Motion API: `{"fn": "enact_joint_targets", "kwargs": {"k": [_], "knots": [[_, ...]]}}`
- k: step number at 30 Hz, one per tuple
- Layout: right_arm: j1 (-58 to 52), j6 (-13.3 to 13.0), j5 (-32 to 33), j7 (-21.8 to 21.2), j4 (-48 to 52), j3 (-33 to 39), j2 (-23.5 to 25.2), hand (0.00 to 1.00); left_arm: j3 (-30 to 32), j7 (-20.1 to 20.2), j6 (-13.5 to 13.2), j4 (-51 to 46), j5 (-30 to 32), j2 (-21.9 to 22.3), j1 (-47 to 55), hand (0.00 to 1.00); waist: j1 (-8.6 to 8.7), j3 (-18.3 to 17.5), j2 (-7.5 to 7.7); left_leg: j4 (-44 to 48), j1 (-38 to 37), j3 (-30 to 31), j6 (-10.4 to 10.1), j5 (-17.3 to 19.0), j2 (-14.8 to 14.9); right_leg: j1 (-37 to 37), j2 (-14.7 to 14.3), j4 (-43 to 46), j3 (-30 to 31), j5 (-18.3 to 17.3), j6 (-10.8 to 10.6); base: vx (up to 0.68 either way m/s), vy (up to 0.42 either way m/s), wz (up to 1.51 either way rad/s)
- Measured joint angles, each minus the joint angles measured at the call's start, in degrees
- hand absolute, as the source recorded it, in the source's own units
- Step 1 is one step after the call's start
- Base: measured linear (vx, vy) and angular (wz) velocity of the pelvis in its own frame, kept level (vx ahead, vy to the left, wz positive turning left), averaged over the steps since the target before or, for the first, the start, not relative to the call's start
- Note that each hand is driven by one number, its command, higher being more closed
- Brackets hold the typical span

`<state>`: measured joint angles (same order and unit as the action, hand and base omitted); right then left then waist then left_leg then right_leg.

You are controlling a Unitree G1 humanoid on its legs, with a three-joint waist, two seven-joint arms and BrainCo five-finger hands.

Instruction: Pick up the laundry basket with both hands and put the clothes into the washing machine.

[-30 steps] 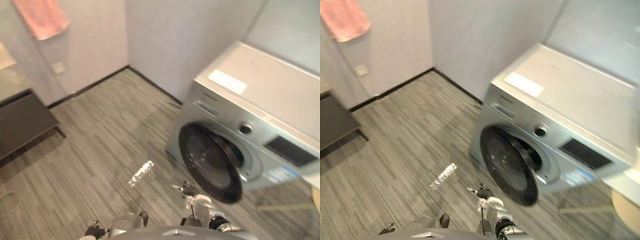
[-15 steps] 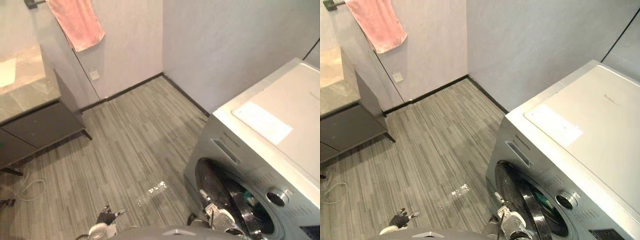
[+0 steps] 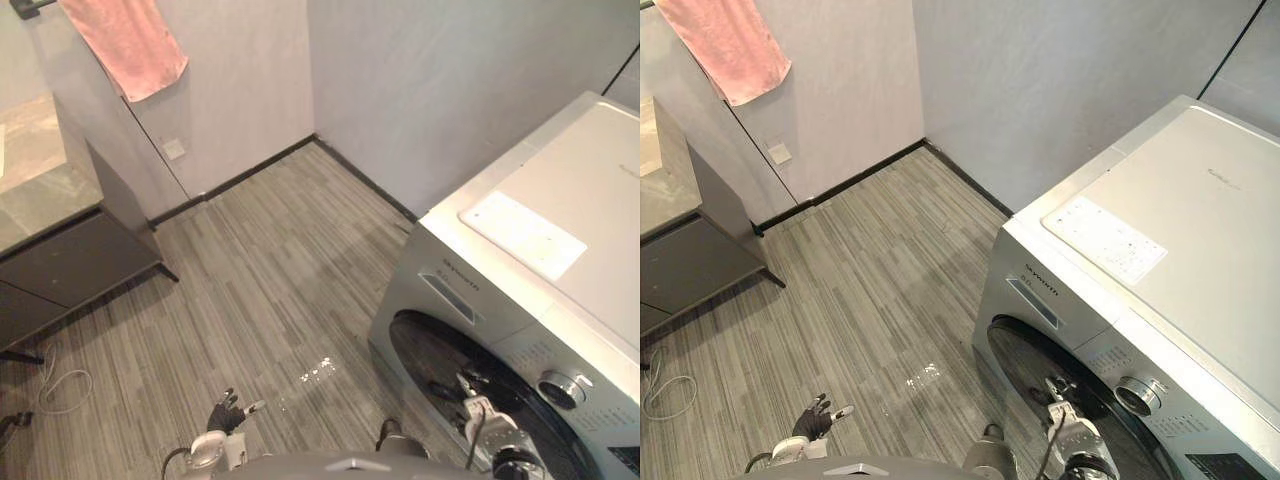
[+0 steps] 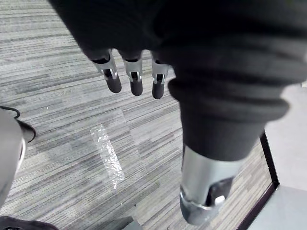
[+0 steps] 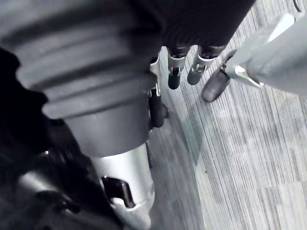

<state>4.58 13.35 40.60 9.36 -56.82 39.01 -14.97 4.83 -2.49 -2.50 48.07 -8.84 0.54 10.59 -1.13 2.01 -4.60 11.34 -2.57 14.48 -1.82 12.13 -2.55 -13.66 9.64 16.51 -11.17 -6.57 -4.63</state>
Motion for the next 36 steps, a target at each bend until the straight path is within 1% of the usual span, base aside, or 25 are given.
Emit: {"fn": "enact_joint_targets", "kwargs": {"k": [3,5,6,8,9,10,11,12,13,14,15,17,18,19,20,21,22,25,26,27,28,31,32,34,36], "knots": [[-2.26,-1.09,-1.23,-0.02,-0.69,-0.15,-2.14,0.00,2.97,-0.46,0.16,3.03,0.15,-0.36,0.53,0.00,0.79,0.05,-0.34,3.64,0.38,0.07,1.40,0.78,-0.92,0.97,-0.32,-1.00,1.32,0.39,-0.22,0.06,0.047,-0.25],[-4.87,-4.10,-3.51,-0.65,-0.16,-0.78,-2.18,0.00,4.62,-0.63,0.38,4.95,0.22,-0.76,1.21,0.00,1.26,0.10,-0.52,8.84,1.18,-0.51,2.10,1.20,-1.50,2.70,-0.66,-1.48,1.69,0.42,-0.14,0.07,0.018,-0.19],[-7.31,-6.62,-5.07,-0.78,1.46,-1.49,-1.40,0.00,5.92,-0.74,0.68,5.13,0.23,-0.65,1.70,0.00,1.07,0.42,-0.84,14.83,2.47,-2.03,2.14,1.20,-1.88,4.37,-0.87,-1.60,1.64,0.37,-0.07,0.07,-0.012,-0.25],[-10.65,-9.76,-7.82,-1.83,4.56,-2.63,0.64,0.00,7.62,-0.78,0.99,5.18,0.27,-0.09,1.85,0.00,0.58,1.73,-1.65,27.22,6.24,-5.80,4.42,-0.33,-1.13,7.46,-1.96,-1.43,1.04,-0.23,-0.23,0.07,-0.036,-0.30],[-12.16,-12.17,-9.13,-2.56,4.98,-3.11,2.87,0.00,8.48,-0.75,1.37,5.61,0.34,0.08,2.02,0.00,0.16,2.04,-1.85,33.96,8.14,-9.76,5.63,-3.86,0.54,9.53,-2.59,-1.48,0.81,-0.94,0.00,0.08,-0.053,-0.29],[-13.62,-13.50,-9.59,-3.05,4.97,-4.19,5.78,0.00,9.98,-0.54,1.45,6.12,0.32,0.16,1.72,0.00,-0.46,2.36,-1.30,37.60,8.93,-14.25,5.41,-9.37,2.35,12.02,-2.51,-2.35,0.67,-1.18,0.45,0.13,-0.077,-0.22],[-14.15,-13.84,-9.61,-3.11,4.58,-4.90,7.49,0.00,11.04,-0.43,1.45,6.26,0.29,-0.01,1.79,0.00,-0.87,2.53,-0.52,39.14,9.53,-16.60,5.43,-12.95,3.13,13.20,-1.66,-3.20,0.68,-1.27,0.75,0.14,-0.096,0.11],[-14.24,-14.38,-9.62,-3.05,3.43,-7.13,10.88,0.00,12.22,-0.40,1.32,6.07,0.23,-0.42,0.64,0.00,-1.16,2.68,1.24,44.08,12.56,-20.48,3.92,-14.31,5.38,15.20,-0.77,-4.24,-0.58,-1.55,1.32,0.13,-0.140,0.53],[-13.74,-14.36,-11.24,-3.36,2.61,-10.49,13.15,0.00,13.20,-0.28,1.25,5.79,0.19,-0.28,-0.59,0.00,-1.25,2.97,1.11,46.39,16.85,-23.34,2.14,-6.08,8.45,15.95,-0.93,-4.42,-2.74,-2.54,1.66,0.08,-0.122,0.71],[-13.12,-14.35,-12.06,-3.79,1.57,-12.39,14.09,0.00,13.51,-0.28,1.24,5.58,0.20,-0.14,-0.90,0.00,-1.25,3.06,1.06,45.45,18.68,-24.75,1.70,-4.08,9.63,16.36,-0.89,-4.44,-3.88,-3.11,1.97,0.06,-0.100,0.92],[-13.23,-14.73,-13.46,-4.89,1.20,-14.98,12.88,0.00,14.15,-0.13,1.17,4.79,0.20,0.22,-0.80,0.00,-1.23,3.16,1.16,39.79,20.23,-28.26,1.00,-2.38,11.47,17.65,-0.68,-4.76,-6.27,-3.44,1.07,0.10,-0.020,0.91],[-12.62,-14.98,-14.00,-5.57,-0.55,-19.99,12.05,0.00,14.90,0.00,1.21,4.74,0.28,0.16,-1.08,0.00,-1.14,3.36,1.63,25.75,19.17,-37.40,0.49,-2.64,13.81,19.72,-0.74,-5.46,-9.51,-4.59,0.39,0.15,0.043,0.84],[-11.96,-14.77,-14.10,-5.63,-1.26,-20.63,11.58,0.00,15.12,-0.14,1.26,5.64,1.34,0.16,-1.08,0.00,-1.07,3.34,1.64,16.28,17.38,-42.56,1.01,-4.81,14.04,20.75,-0.94,-5.36,-11.02,-5.13,-0.58,0.28,0.154,0.51],[-11.26,-14.63,-13.94,-5.59,-3.08,-20.50,11.06,0.00,15.21,-0.41,1.27,7.15,2.52,0.20,-0.85,0.00,-1.48,3.32,1.58,10.55,15.30,-43.71,2.92,-7.51,13.81,21.55,-1.27,-4.89,-11.29,-6.27,-1.40,0.29,0.177,0.34],[-10.78,-14.48,-14.08,-5.62,-3.82,-20.58,11.19,0.00,15.94,-0.46,1.39,7.90,2.49,0.11,-0.83,0.00,-1.66,3.48,2.26,9.48,14.66,-43.58,5.54,-7.74,12.97,21.88,-0.98,-4.49,-11.12,-6.99,-1.80,0.25,0.173,0.07],[-10.36,-14.38,-14.28,-5.90,-4.59,-21.12,12.12,0.00,16.56,-0.67,1.62,8.69,2.96,-0.87,-0.88,0.00,-1.71,3.10,3.81,8.68,13.85,-43.72,5.01,-7.55,11.25,22.18,0.62,-4.31,-10.65,-7.55,-1.94,0.25,0.155,0.08],[-9.60,-14.36,-15.57,-7.23,-5.60,-22.29,13.55,0.00,16.52,-0.91,1.83,10.01,3.52,-2.64,-1.05,0.00,-1.68,1.87,6.97,7.29,13.50,-44.18,4.88,-5.59,8.30,22.17,2.47,-4.72,-10.07,-8.51,-1.36,0.25,0.142,0.10],[-8.72,-14.18,-18.06,-8.10,-7.54,-22.35,13.53,0.00,15.56,-0.95,1.99,12.40,4.07,-4.09,-2.22,0.00,-1.69,1.02,8.33,5.65,11.89,-44.07,5.35,-3.95,5.34,22.10,4.47,-2.19,-8.14,-7.69,-0.35,0.27,0.156,0.16],[-8.55,-14.33,-19.41,-8.09,-7.70,-22.34,13.45,0.00,14.58,-0.99,1.99,13.11,4.28,-4.41,-2.43,0.00,-1.64,1.40,7.36,3.65,9.95,-43.90,5.36,-3.82,3.99,21.82,5.47,0.98,-7.27,-6.94,0.71,0.26,0.196,0.21],[-8.38,-14.47,-20.92,-8.14,-7.67,-21.93,13.08,0.00,12.62,-1.03,1.99,13.52,4.54,-4.70,-2.50,0.00,-1.23,1.29,7.25,1.06,6.63,-43.34,5.44,-3.78,2.49,21.13,6.46,7.97,-5.55,-5.82,0.80,0.29,0.207,0.30],[-8.25,-14.57,-20.92,-8.26,-7.66,-21.72,12.67,0.00,11.27,-1.02,1.99,13.78,4.49,-4.92,-2.50,0.00,-0.79,1.58,6.39,-0.25,4.38,-42.57,5.50,-3.75,1.87,19.90,6.61,14.07,-4.48,-4.79,0.62,0.24,0.143,0.31],[-8.49,-14.39,-20.80,-9.85,-8.17,-18.27,12.45,0.00,6.96,-0.89,1.98,13.90,4.41,-5.85,-3.35,0.00,0.09,1.56,5.80,-2.23,0.01,-40.50,5.73,-3.38,0.81,13.56,5.38,34.95,-1.39,-2.22,-0.10,0.19,0.049,0.40],[-8.47,-14.48,-20.77,-10.07,-8.13,-17.78,12.39,0.00,6.36,-0.89,1.98,13.90,4.41,-5.98,-3.60,0.00,0.23,1.56,5.78,-2.77,-0.61,-39.53,5.55,-3.14,0.52,11.72,4.81,37.46,-0.73,-2.45,0.22,0.16,-0.017,0.34],[-8.74,-14.13,-20.61,-10.29,-7.23,-15.14,12.57,0.00,6.24,-0.86,1.99,13.88,4.46,-5.76,-5.32,0.00,0.94,1.87,5.55,-3.96,-2.32,-37.68,4.83,-3.30,0.32,5.08,2.77,40.32,1.23,-6.25,0.45,0.18,-0.053,0.38],[-9.08,-14.09,-20.65,-10.33,-6.94,-15.27,12.50,0.00,6.99,-0.86,1.99,13.46,4.49,-4.65,-6.22,0.00,1.33,2.15,5.41,-4.20,-3.54,-36.05,4.61,-3.28,0.63,2.56,1.11,34.35,4.07,-9.35,0.71,0.14,-0.107,0.59]]}}
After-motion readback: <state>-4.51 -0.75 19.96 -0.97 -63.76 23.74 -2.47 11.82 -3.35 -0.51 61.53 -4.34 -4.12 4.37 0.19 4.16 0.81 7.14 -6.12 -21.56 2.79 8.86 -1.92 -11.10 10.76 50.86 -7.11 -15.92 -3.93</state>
